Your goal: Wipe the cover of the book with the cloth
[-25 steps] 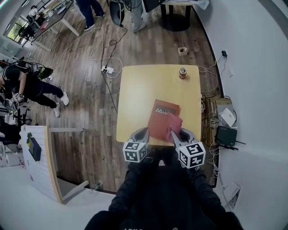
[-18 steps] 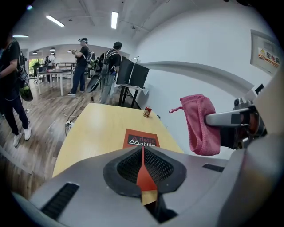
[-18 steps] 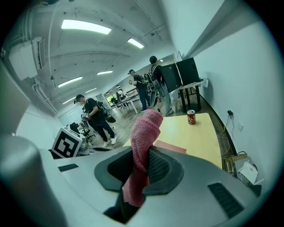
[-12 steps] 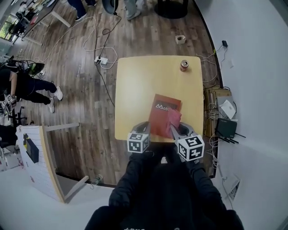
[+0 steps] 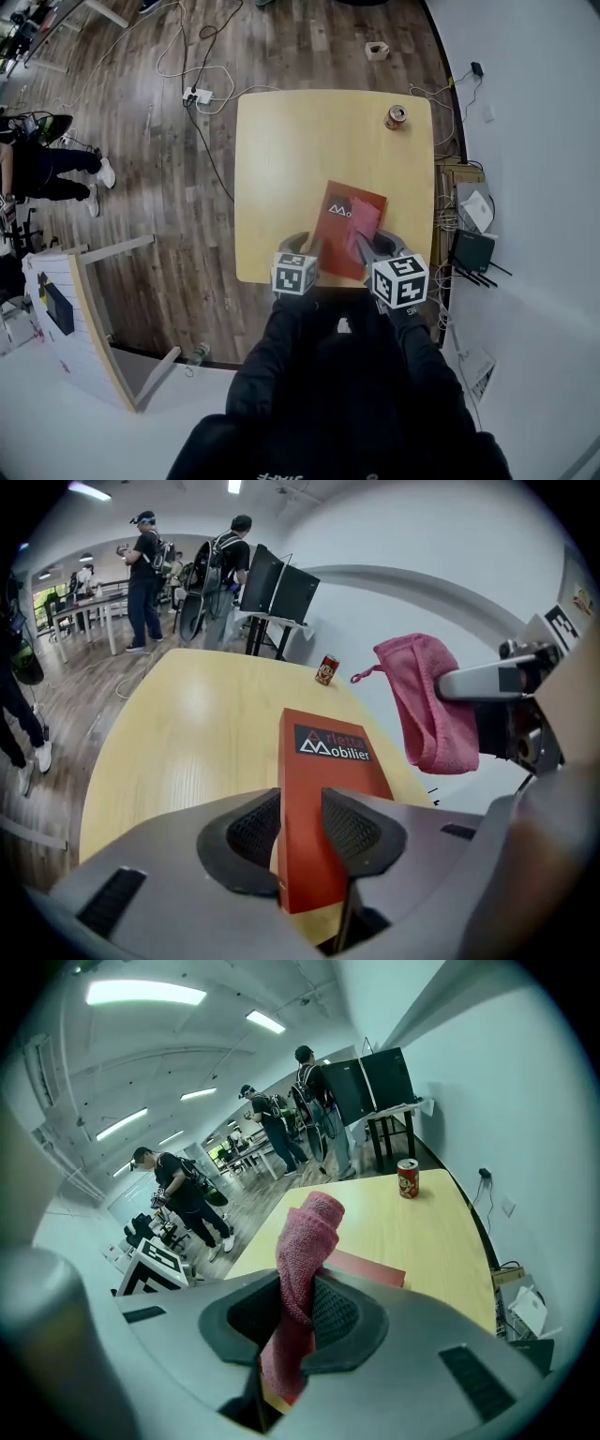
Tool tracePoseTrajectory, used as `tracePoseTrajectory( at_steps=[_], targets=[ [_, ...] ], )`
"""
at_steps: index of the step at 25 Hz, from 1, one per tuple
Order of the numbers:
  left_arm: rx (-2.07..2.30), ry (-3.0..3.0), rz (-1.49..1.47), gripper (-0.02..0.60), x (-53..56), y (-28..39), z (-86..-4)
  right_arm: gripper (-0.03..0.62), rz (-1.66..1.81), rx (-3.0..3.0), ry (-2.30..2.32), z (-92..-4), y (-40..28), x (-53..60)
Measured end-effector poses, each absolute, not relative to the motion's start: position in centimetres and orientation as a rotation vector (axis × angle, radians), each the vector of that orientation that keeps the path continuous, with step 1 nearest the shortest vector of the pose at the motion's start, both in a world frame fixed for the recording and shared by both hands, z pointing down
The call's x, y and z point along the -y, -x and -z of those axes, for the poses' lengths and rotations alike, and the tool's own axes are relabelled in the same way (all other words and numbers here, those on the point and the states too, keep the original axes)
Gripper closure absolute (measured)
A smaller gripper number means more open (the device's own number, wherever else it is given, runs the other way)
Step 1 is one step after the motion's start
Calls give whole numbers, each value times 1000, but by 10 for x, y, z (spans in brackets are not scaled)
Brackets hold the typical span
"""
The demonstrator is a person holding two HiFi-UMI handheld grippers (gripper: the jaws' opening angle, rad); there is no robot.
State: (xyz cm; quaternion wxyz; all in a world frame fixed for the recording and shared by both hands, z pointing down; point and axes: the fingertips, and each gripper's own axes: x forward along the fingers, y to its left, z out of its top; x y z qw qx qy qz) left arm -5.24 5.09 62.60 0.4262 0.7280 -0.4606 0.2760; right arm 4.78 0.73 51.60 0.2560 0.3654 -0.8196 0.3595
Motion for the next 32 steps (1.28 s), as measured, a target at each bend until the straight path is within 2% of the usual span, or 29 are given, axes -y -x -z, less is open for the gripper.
tracePoseTrajectory(
  at_steps=[13,32],
  targets=[
    [1014,-1771,-769,439,-41,41,-668,517,-1033,2193,-945,-564,-18,50],
    [978,-1775,-760,449,-40,36,-674,518,-1271,2129,-923,-628,16,86]
  ],
)
